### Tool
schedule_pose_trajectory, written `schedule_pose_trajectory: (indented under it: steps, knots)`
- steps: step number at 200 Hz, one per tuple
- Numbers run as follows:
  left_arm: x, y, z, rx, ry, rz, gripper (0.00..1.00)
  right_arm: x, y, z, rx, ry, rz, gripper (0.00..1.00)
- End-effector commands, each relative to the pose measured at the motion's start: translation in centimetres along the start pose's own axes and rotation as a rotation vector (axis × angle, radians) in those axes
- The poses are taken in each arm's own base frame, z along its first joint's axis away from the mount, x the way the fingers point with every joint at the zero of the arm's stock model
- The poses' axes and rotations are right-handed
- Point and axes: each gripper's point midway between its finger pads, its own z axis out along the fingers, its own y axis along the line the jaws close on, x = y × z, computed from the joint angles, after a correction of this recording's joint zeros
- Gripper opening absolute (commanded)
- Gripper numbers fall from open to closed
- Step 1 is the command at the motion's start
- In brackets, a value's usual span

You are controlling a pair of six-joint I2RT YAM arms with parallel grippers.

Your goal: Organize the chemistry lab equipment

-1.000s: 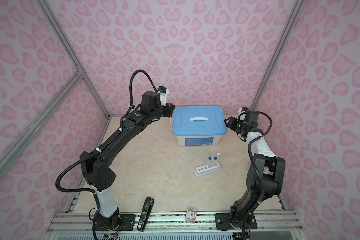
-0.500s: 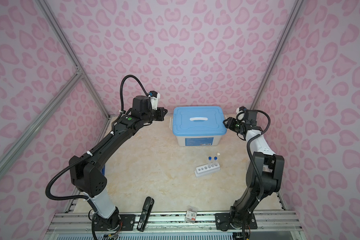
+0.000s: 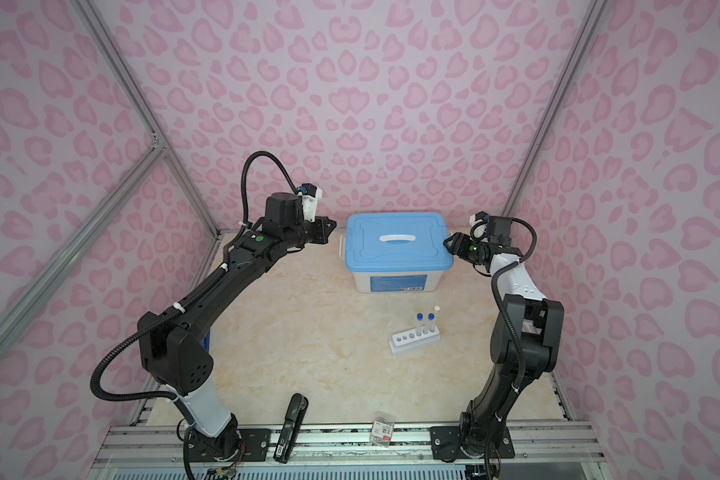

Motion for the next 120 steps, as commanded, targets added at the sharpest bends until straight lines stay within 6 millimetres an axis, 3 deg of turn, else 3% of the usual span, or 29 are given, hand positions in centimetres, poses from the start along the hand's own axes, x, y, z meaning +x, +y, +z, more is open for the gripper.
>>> schedule_pose_trajectory:
  steps: [1,59,120]
  knots:
    - [-0.7,-0.1,-0.7,-0.008,-0.028,0.03,0.15,0.3,-0.1,0.6,-0.014,0.014,-0.005,0.65]
    - [-0.3,-0.1,0.1,-0.003,-0.02,0.026,0.18,0.6,-0.1,1.7,-0.045,0.023,0.025,0.63]
    - [2.2,-0.6,2.9,0.012,0.039,0.021,0.19,0.7,0.1,2.2,-0.08,0.018,0.056,0.55]
